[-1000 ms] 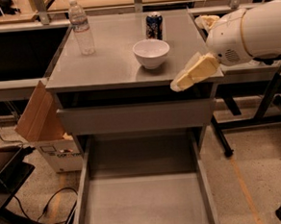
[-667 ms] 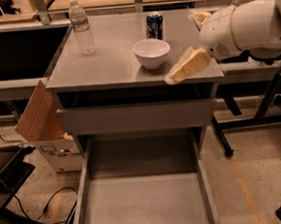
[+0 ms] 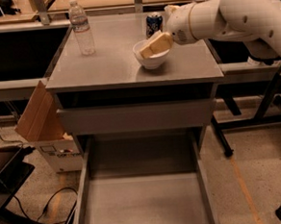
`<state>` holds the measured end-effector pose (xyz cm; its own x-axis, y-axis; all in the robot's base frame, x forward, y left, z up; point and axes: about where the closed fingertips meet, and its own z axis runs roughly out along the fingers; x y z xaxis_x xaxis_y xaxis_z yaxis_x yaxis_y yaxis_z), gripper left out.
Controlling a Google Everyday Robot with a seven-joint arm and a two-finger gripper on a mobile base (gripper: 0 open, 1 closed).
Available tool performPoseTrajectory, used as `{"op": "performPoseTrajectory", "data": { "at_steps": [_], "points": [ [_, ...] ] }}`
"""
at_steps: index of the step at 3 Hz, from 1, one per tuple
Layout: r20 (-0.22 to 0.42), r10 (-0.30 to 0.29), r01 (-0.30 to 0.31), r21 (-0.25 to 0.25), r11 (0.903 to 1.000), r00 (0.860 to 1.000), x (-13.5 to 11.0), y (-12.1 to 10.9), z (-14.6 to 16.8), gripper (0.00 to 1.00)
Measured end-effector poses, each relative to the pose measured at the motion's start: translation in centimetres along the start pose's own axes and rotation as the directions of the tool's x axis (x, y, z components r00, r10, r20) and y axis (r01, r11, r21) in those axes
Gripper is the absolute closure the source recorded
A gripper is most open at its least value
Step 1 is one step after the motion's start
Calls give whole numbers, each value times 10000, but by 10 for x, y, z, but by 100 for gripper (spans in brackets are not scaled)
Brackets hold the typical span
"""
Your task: Place water bottle into middle drawer
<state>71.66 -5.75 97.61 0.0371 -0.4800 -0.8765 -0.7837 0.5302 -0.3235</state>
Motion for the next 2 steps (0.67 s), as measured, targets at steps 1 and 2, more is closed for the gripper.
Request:
{"op": "performPoseTrajectory", "data": {
  "at_steps": [1, 2],
  "points": [
    [518, 910, -937, 521, 9942, 9945, -7, -23, 50, 0],
    [994, 1388, -1499, 1145, 9820, 9853, -16, -43, 79, 0]
  ]
}}
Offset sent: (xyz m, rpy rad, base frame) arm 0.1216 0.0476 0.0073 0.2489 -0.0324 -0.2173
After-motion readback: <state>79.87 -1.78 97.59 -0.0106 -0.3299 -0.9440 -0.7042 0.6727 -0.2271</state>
